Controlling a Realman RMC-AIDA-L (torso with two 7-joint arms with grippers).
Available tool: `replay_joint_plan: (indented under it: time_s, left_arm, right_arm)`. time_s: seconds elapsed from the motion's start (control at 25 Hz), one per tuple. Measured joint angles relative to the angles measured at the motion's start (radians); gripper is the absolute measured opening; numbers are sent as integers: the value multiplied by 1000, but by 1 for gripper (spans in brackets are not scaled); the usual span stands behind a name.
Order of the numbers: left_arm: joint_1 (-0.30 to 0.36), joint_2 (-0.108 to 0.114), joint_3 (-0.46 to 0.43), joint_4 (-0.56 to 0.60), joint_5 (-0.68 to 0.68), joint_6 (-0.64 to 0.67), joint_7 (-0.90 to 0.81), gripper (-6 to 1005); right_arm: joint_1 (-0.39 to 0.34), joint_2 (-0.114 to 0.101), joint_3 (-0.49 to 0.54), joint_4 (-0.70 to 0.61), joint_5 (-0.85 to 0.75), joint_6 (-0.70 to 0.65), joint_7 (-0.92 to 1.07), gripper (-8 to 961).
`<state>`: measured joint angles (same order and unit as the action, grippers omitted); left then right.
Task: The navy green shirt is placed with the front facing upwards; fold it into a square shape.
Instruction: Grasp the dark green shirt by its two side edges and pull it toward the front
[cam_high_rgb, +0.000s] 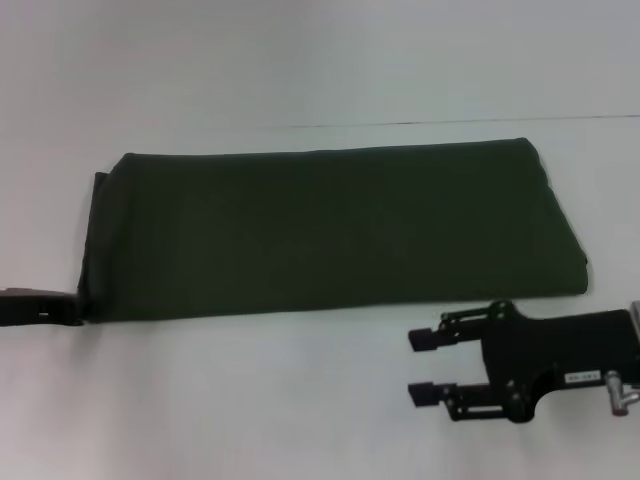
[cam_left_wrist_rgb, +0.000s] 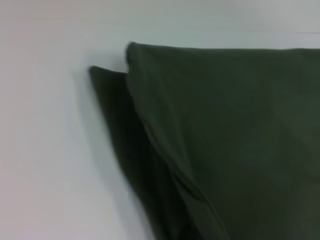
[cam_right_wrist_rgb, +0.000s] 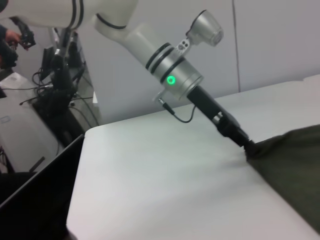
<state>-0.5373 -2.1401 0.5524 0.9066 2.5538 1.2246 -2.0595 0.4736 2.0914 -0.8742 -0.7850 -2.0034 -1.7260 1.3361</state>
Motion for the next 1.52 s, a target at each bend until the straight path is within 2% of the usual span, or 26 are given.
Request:
replay_joint_plan:
  time_s: [0.12,0.24,0.4,0.56,1.0,1.2,1.52]
  left_arm:
    - [-12,5,-5,8,-5,71,-8,36]
    - [-11,3,-9,41,-23,117,-21,36]
    - [-3,0,-19,65,-73,150,-31,37]
    - [-2,5,-48,67,-105,165,-32,37]
    - [1,5,-51,67,-125,169,-26,38]
    - [0,5,-51,67,-141,174,-23,39]
    - [-3,5,-49,63,-142,168,-21,40]
  right_arm:
    - [-7,-3,67,-3,-2,1,5,611]
    - [-18,-11,163,-5,-7,29,55,611]
    - [-43,-21,268,-5,-8,135,156,610]
    - [-86,-15,321,-6,-8,242,167,609]
    - [-141,-10,365,7,-8,470,241,607]
    - [-138,-7,366,25,-8,541,265,606]
    - [-101,-7,355,34,-62,571,308,604]
